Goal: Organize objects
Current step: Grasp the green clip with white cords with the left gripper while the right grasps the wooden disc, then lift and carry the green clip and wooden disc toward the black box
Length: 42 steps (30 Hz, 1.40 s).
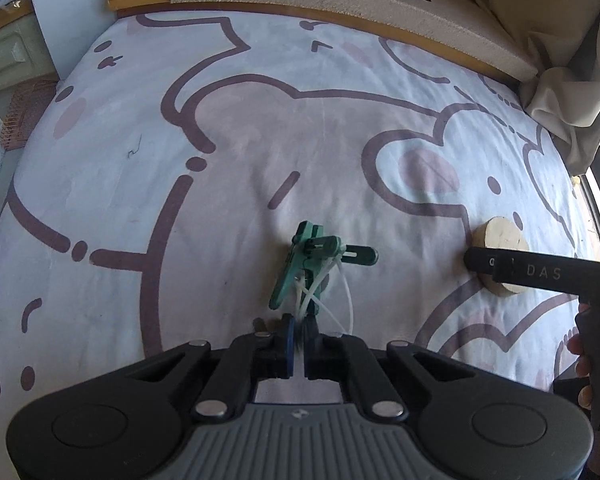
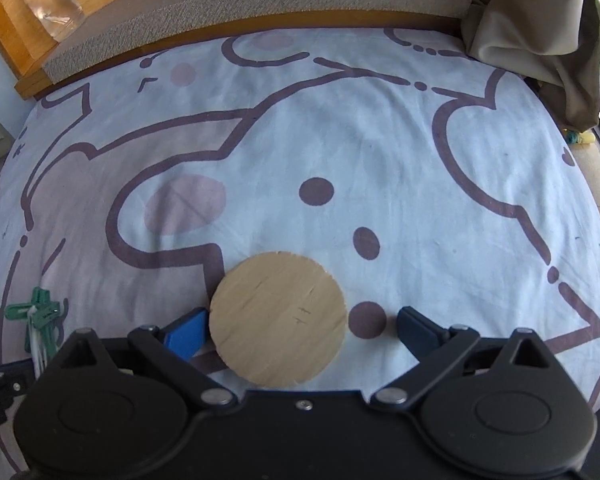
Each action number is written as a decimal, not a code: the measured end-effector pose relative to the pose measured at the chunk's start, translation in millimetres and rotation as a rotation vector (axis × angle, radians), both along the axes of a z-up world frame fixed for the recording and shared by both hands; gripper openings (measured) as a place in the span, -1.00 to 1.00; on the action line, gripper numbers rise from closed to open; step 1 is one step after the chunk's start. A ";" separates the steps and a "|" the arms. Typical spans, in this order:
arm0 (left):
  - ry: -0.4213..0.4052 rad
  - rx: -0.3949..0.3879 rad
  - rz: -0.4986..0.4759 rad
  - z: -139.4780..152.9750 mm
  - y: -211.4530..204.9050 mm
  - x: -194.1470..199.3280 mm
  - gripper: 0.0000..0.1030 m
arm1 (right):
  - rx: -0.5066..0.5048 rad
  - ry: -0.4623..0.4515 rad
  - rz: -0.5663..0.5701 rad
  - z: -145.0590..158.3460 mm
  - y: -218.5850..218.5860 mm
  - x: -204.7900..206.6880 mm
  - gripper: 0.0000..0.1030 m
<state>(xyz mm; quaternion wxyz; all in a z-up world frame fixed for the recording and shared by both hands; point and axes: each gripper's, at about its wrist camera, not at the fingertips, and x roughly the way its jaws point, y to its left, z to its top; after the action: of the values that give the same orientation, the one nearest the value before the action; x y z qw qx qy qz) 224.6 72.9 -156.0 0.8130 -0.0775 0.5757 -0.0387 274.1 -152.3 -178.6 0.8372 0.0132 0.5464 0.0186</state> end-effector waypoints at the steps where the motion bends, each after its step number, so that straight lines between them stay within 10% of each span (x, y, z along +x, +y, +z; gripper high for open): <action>1: 0.001 0.000 -0.001 0.4 1.6 -1.2 -0.93 | -0.004 -0.001 -0.003 -0.5 1.1 -0.1 1.00; 8: -0.018 -0.020 0.022 5.9 6.1 -2.6 -0.93 | 0.008 -0.019 -0.019 0.8 -4.3 -3.2 0.89; 12: -0.038 -0.018 0.061 10.3 7.7 -2.5 -0.93 | 0.035 -0.041 0.026 11.9 -3.7 -6.7 0.33; 42: -0.155 0.078 0.018 84.8 -52.3 -58.8 -0.94 | 0.033 -0.079 0.135 98.3 -34.1 -105.9 0.33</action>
<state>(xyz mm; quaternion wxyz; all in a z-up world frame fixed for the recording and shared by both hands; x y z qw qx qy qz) 165.8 20.7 -71.2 0.8578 -0.0476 0.5116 -0.0148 168.2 -186.5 -80.3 0.8545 -0.0102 0.5124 0.0844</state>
